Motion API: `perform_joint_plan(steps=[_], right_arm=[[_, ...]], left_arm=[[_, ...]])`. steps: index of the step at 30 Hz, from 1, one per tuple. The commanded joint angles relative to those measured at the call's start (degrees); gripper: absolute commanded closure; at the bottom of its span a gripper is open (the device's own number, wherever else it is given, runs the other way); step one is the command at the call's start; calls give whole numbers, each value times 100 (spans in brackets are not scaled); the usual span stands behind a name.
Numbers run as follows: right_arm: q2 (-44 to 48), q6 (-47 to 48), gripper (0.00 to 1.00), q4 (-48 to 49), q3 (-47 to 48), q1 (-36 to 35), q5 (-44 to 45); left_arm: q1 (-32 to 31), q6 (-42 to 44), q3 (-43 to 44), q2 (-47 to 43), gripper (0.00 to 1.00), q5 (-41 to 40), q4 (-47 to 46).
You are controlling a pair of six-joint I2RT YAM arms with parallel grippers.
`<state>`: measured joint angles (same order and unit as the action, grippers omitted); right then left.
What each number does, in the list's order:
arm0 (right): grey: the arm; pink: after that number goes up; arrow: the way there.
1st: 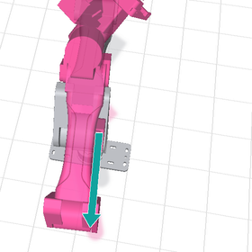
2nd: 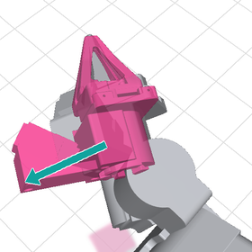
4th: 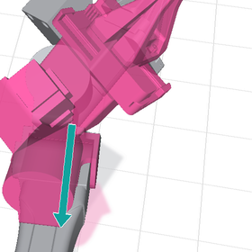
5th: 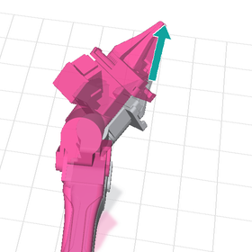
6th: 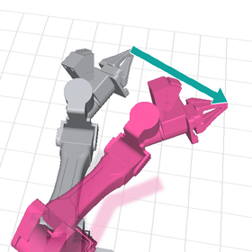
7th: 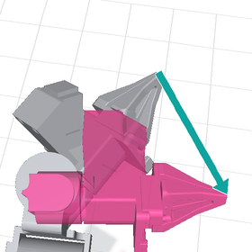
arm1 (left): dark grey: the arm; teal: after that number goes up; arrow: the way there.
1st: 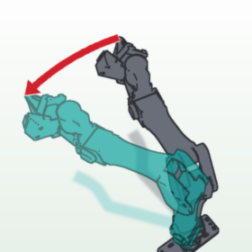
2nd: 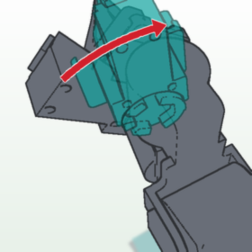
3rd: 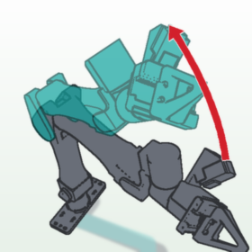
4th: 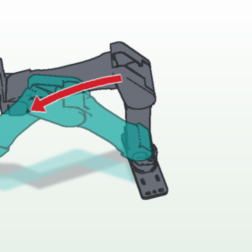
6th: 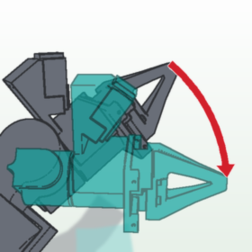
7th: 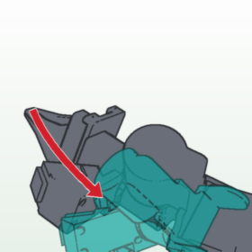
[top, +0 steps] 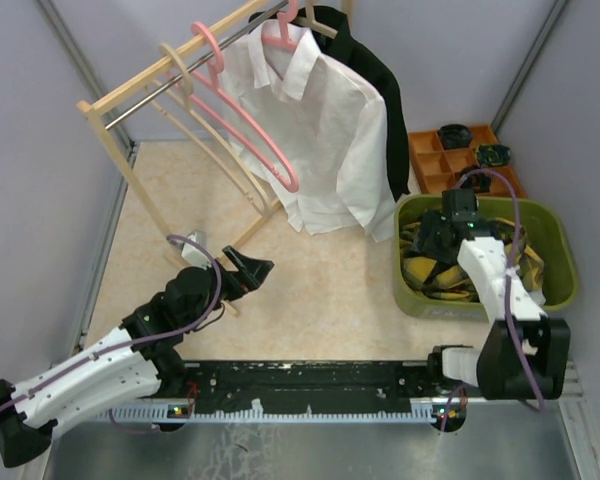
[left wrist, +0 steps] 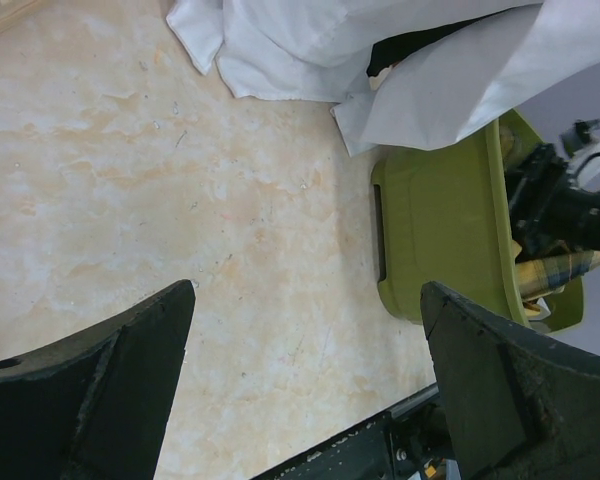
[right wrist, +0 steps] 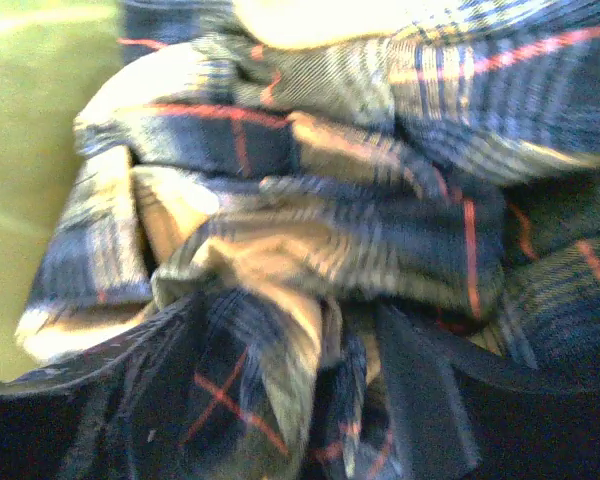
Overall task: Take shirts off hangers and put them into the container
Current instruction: Adjust the shirt in the bin.
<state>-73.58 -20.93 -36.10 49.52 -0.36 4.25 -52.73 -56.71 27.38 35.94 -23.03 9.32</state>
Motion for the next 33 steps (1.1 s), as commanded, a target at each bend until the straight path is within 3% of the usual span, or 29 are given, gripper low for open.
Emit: perform_joint_plan(steps=[1, 4, 6, 9, 12, 15, 17, 20, 24, 28, 31, 33], right_arm=[[1082, 84, 24, -890, 893, -43, 293], [1491, 107, 3, -972, 1136, -42, -31], [1656, 81, 1, -968, 1174, -43, -351], [1831, 71, 8, -746, 1005, -43, -1230], [1873, -88, 25, -362, 486, -43, -2039], [1708, -391, 33, -464, 163, -43, -1403], [1582, -526, 18, -668, 132, -43, -669], [1461, -846, 3, -1161, 460, -43, 471], [1581, -741, 1, -1291, 1172, -43, 589], [2163, -212, 1, -486, 1091, -42, -712], [2661, -131, 1, 150, 840, -43, -1881], [2816, -310, 1, 330, 842, -43, -2197]], left_arm=[[4, 116, 92, 44, 1, -59, -134], [5, 137, 138, 151, 0, -10, -161], [6, 141, 150, 176, 0, 14, -156], [8, 141, 141, 140, 0, 21, -137], [5, 143, 134, 81, 1, -23, -99], [2, 127, 129, 22, 0, -50, -57], [7, 127, 132, -20, 1, -57, 2], [8, 114, 128, -80, 1, -116, 100], [5, 61, 83, -109, 0, -140, 95], [8, 38, 82, -11, 0, -87, 11], [3, 38, 125, 59, 0, -58, 38], [5, 38, 123, 62, 1, -66, 59]])
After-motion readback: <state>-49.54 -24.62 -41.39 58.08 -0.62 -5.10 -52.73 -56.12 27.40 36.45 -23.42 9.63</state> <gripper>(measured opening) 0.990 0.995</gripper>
